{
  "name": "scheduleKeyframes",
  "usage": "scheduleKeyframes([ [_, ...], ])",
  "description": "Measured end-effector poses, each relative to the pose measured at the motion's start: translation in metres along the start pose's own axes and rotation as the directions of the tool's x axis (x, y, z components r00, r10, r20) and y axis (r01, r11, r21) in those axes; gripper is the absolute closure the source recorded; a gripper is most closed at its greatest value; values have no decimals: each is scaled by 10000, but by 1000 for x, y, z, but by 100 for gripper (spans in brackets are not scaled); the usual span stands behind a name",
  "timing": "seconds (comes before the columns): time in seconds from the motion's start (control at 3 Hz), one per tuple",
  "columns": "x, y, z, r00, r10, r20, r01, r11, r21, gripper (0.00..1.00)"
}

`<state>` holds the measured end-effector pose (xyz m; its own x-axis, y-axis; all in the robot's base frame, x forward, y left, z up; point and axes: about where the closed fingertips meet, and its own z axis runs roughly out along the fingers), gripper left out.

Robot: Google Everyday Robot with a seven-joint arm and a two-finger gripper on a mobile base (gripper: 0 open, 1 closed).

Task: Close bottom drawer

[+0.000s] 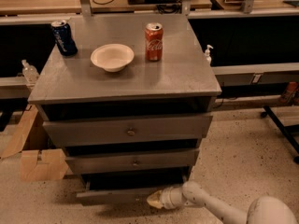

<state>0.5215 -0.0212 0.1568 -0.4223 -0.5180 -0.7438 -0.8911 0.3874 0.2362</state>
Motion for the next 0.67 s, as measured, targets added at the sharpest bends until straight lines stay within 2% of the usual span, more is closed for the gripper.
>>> scheduleKeyframes([
  [0.67, -11, -5, 11, 9997, -91, -228, 90, 10000, -11, 98],
])
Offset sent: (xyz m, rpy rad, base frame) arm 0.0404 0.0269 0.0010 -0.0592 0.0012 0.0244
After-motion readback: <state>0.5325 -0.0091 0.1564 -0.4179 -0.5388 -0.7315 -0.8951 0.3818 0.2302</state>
